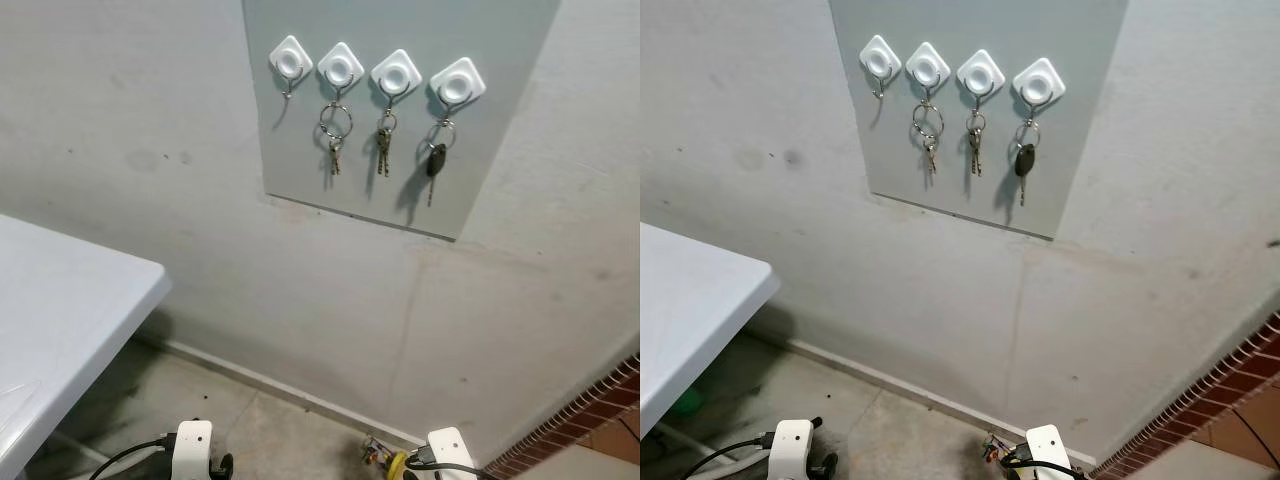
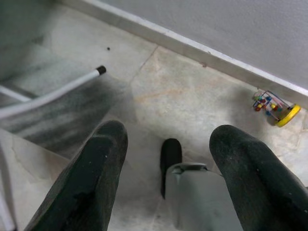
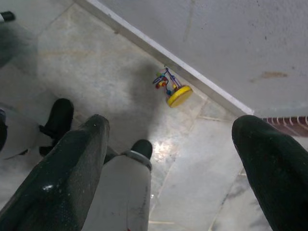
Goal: Hang keys on a hook
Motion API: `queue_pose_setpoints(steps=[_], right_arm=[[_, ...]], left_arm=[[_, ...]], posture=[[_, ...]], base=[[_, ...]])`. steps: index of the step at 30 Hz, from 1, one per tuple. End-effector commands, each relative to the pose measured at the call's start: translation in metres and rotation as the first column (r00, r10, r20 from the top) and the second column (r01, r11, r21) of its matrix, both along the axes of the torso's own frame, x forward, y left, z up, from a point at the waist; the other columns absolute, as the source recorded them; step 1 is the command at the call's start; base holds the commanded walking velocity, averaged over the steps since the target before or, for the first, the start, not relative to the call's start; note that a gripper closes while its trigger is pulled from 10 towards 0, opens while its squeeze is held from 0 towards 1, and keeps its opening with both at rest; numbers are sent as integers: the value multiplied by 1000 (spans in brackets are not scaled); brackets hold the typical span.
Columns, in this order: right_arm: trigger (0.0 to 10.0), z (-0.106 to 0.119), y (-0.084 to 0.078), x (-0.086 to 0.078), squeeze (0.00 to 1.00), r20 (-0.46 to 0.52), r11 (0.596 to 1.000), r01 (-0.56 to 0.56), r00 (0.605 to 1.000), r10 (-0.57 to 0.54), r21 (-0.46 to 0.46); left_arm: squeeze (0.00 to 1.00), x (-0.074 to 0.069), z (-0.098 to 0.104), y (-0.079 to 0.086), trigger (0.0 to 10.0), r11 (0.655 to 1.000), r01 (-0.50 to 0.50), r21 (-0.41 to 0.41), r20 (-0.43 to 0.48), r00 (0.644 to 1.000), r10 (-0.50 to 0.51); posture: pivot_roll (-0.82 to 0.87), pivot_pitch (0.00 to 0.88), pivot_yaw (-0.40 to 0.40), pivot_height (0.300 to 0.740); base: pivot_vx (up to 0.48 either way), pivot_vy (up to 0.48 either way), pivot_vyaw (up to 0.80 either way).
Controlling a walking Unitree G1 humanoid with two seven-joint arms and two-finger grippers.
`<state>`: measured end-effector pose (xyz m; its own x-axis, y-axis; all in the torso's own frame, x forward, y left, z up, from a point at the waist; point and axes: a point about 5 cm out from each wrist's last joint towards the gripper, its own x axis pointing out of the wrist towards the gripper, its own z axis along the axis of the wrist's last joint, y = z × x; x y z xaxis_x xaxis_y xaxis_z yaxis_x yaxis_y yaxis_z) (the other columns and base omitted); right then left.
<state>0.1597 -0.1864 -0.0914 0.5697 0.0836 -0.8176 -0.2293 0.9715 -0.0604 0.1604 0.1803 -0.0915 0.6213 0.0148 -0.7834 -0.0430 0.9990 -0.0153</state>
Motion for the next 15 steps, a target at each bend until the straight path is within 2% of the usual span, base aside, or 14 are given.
queue_pose_setpoints(steps=[1,15], right_arm=[[10000,1,2,4,0,5,1000,-2,1000,2,2],[10000,1,2,5,0,4,1000,-6,1000,6,0]], left_arm=[[0,-4,-2,3,10000,1000,-13,7,-17,1000,13],[0,-3,-1,4,10000,1000,-12,10,-14,1000,12]], posture=[[-113,0,2,740],[-108,0,0,740]], base=[[0,0,800],[0,0,800]])
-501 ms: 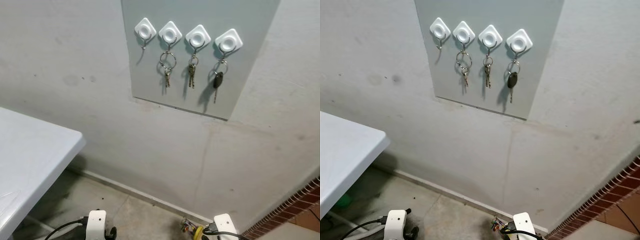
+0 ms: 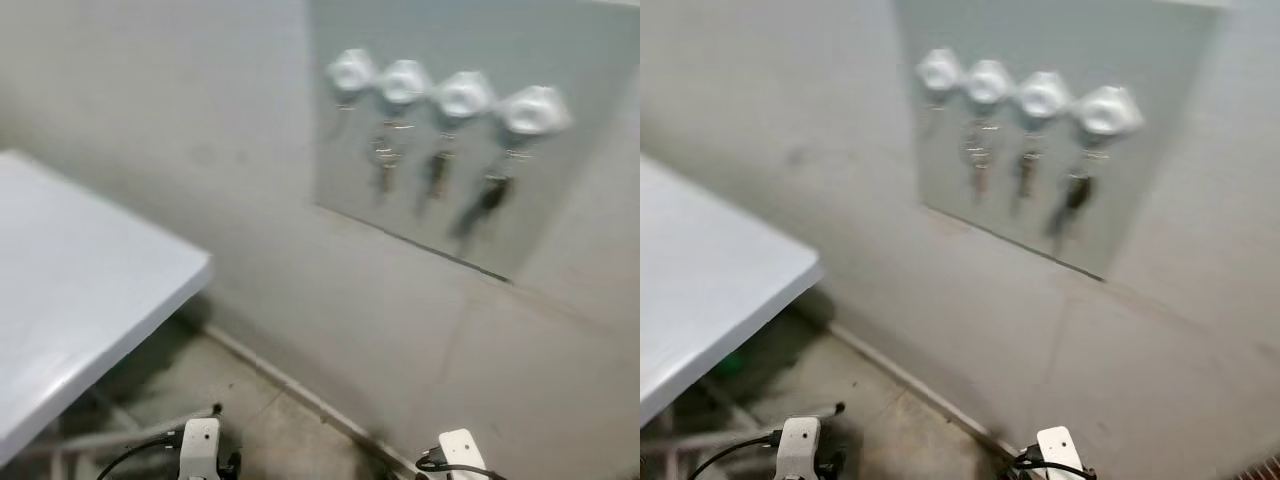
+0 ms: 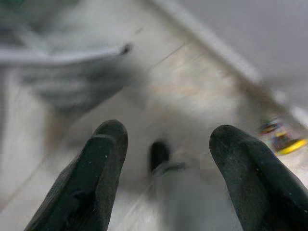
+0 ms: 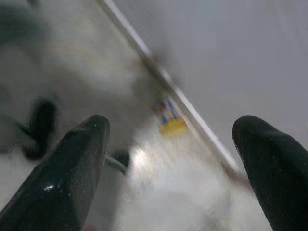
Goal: Hang keys on a hook
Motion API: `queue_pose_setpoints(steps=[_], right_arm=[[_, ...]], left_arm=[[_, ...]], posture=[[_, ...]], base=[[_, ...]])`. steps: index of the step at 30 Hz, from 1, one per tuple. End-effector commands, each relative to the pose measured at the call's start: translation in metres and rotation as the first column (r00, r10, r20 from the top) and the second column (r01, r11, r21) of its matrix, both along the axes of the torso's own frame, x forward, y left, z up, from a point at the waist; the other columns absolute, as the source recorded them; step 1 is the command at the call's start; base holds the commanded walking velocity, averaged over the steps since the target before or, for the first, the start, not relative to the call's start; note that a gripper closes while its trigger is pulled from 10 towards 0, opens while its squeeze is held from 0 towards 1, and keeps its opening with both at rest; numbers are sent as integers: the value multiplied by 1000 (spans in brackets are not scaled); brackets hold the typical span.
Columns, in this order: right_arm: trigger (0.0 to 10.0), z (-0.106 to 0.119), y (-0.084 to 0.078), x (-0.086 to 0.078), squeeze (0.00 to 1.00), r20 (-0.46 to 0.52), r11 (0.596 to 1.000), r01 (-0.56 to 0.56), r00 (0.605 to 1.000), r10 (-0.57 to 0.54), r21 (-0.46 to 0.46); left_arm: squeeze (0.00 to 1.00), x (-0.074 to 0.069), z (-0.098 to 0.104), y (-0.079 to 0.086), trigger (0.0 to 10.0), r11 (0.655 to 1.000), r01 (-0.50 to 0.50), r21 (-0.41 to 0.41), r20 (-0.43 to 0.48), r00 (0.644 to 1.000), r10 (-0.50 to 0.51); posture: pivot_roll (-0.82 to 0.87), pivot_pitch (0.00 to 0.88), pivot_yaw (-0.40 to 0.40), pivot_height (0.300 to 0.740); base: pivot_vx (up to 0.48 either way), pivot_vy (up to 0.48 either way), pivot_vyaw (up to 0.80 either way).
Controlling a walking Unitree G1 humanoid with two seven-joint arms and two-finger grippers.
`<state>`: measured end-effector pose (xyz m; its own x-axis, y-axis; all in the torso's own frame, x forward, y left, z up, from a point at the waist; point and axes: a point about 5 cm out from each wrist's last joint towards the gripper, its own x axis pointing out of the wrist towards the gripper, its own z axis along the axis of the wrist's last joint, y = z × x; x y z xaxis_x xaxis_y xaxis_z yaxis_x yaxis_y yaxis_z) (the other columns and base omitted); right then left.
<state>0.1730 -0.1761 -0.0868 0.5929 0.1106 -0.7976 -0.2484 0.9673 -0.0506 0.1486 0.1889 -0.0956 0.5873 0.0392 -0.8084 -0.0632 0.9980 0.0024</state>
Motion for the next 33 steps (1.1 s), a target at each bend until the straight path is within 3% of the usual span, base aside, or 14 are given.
queue_pose_setpoints(steps=[1,33], right_arm=[[10000,-3,-8,-9,0,-29,1000,16,999,-17,-16],[10000,-4,-4,-8,0,-30,1000,26,999,-25,1]], left_arm=[[0,9,3,-5,10000,1000,7,-5,27,1000,-7],[0,5,1,-3,10000,999,-50,-21,6,999,50]], posture=[[-109,0,1,740],[-106,0,-4,740]], base=[[0,0,800],[0,0,800]])
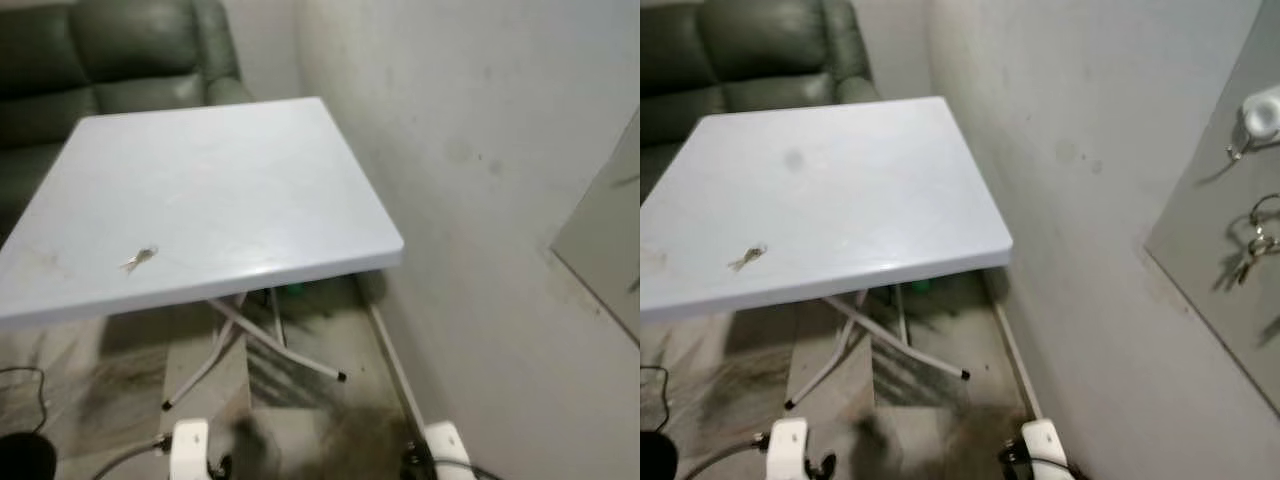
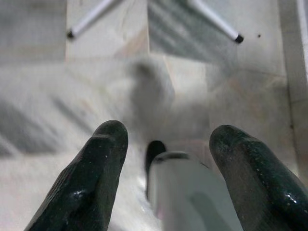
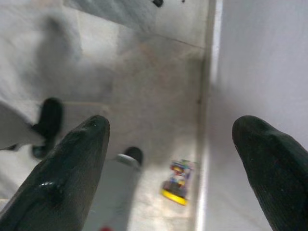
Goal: Hang keys on a hook
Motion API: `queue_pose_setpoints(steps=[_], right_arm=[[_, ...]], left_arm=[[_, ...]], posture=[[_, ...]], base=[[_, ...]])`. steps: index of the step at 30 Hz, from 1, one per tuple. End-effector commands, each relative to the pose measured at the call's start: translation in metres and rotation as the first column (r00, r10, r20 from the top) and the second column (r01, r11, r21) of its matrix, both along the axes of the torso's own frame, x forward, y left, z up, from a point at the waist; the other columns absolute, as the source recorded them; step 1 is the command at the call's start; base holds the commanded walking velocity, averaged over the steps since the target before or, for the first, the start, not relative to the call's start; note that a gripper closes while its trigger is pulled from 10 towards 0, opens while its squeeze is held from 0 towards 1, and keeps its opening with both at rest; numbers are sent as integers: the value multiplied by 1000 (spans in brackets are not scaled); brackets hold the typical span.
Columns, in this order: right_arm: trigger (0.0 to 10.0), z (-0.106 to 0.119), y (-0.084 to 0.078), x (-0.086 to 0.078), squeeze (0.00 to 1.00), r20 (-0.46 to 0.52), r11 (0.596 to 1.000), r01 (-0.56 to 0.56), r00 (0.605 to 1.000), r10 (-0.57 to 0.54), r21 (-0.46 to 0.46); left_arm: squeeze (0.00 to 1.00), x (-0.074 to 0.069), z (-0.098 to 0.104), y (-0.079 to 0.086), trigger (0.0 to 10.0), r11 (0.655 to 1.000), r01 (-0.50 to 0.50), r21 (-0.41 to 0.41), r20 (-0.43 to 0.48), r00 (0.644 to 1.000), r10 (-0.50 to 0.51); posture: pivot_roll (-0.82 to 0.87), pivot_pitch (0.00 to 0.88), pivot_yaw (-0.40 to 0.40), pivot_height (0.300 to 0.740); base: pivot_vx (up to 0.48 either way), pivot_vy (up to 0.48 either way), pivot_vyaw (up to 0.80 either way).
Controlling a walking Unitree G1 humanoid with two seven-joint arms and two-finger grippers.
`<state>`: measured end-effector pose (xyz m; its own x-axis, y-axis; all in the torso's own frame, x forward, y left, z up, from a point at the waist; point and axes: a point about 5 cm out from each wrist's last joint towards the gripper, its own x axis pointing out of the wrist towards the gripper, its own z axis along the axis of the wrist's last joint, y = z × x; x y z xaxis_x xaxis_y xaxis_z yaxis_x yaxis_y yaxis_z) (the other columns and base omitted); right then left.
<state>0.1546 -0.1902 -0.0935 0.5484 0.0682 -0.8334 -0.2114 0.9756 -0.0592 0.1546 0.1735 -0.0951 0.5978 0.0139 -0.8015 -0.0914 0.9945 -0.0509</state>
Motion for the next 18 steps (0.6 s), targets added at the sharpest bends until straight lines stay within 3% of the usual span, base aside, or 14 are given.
queue_pose_setpoints(steps=[1,8,18], right_arm=[[10000,3,10,10,0,28,1000,-17,999,16,23],[10000,3,10,10,0,28,1000,-14,1000,13,27],[10000,3,9,10,0,33,998,26,999,-28,57]], left_arm=[[0,-1,0,12,10000,999,-23,32,-10,1000,23],[0,-2,0,12,10000,999,-23,32,-12,1000,23],[0,-2,0,13,10000,999,-36,23,-11,999,36]], posture=[[-105,0,-5,740],[-105,0,-6,740],[-102,0,-8,740]], base=[[0,0,800],[0,0,800],[0,0,0]])
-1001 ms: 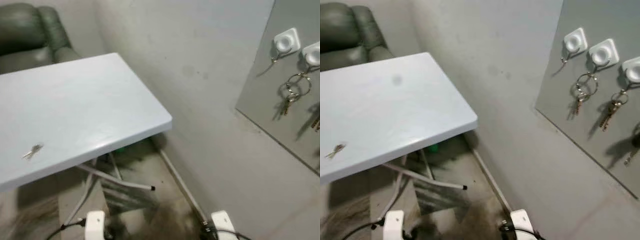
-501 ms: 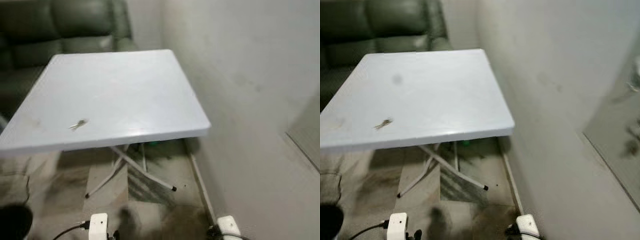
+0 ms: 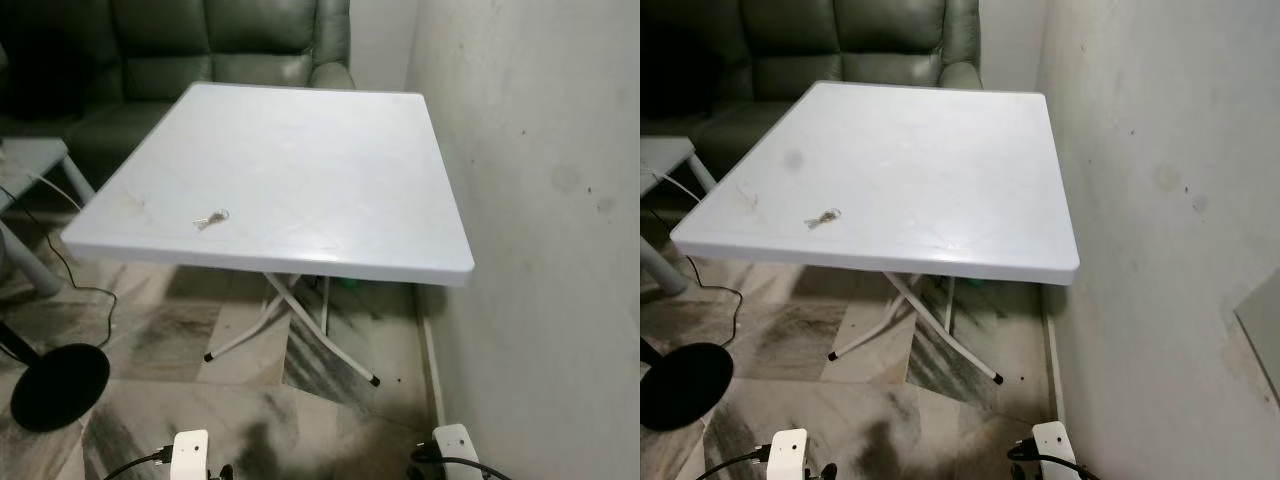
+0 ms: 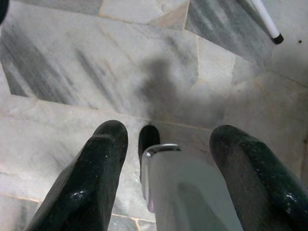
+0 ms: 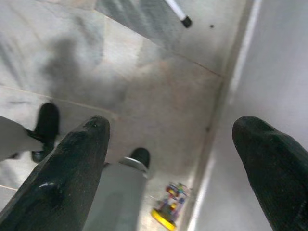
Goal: Hang keys on a hook
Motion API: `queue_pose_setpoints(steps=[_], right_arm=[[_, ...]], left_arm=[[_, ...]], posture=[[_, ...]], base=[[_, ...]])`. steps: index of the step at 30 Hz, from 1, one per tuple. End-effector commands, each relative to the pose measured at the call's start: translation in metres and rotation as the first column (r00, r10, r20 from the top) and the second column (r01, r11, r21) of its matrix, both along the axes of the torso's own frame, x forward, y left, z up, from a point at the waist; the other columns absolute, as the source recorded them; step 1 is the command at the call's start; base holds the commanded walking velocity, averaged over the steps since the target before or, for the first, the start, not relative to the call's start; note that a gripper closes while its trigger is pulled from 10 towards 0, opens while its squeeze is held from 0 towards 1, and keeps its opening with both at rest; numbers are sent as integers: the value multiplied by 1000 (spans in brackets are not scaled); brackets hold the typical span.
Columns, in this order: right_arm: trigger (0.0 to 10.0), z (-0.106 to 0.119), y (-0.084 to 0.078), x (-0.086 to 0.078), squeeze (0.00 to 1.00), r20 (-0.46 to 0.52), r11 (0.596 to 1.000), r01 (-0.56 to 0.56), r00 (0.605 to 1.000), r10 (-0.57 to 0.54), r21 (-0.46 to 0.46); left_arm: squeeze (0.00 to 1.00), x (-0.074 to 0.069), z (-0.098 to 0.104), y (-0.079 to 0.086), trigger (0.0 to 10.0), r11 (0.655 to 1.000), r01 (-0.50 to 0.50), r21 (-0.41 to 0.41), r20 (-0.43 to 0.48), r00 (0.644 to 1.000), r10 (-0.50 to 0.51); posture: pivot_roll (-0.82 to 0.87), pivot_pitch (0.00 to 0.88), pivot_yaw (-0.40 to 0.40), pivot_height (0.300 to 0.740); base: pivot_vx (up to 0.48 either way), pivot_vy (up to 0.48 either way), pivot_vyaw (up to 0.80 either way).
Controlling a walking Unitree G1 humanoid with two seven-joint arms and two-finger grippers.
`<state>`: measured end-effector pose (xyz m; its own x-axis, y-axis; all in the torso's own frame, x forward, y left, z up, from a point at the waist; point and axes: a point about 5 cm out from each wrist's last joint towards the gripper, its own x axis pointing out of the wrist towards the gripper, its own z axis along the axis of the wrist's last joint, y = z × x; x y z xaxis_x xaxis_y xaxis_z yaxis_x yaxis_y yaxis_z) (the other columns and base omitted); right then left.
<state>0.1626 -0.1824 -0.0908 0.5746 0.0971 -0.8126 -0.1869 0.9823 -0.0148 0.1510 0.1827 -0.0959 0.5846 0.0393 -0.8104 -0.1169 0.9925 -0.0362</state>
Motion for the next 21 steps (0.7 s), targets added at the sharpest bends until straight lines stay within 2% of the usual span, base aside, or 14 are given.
queue_pose_setpoints(steps=[1,7,16,21], right_arm=[[10000,1,1,2,0,4,1000,1,1000,-1,5],[10000,1,2,3,0,4,1000,-5,1000,5,5],[10000,1,3,2,0,3,1000,-9,1000,9,8],[10000,1,4,3,0,3,1000,-10,1000,10,11]], left_arm=[[0,2,1,4,10000,1000,-12,9,5,1000,12],[0,3,2,4,10000,1000,-16,8,8,1000,16],[0,3,2,5,10000,1000,-11,4,8,1000,11],[0,3,2,5,10000,1000,-9,2,10,1000,9]], posture=[[-102,0,-8,740],[-98,0,-9,740],[-94,0,-8,740],[-92,0,-9,740]], base=[[0,0,0],[0,0,0],[0,311,0],[0,0,0]])
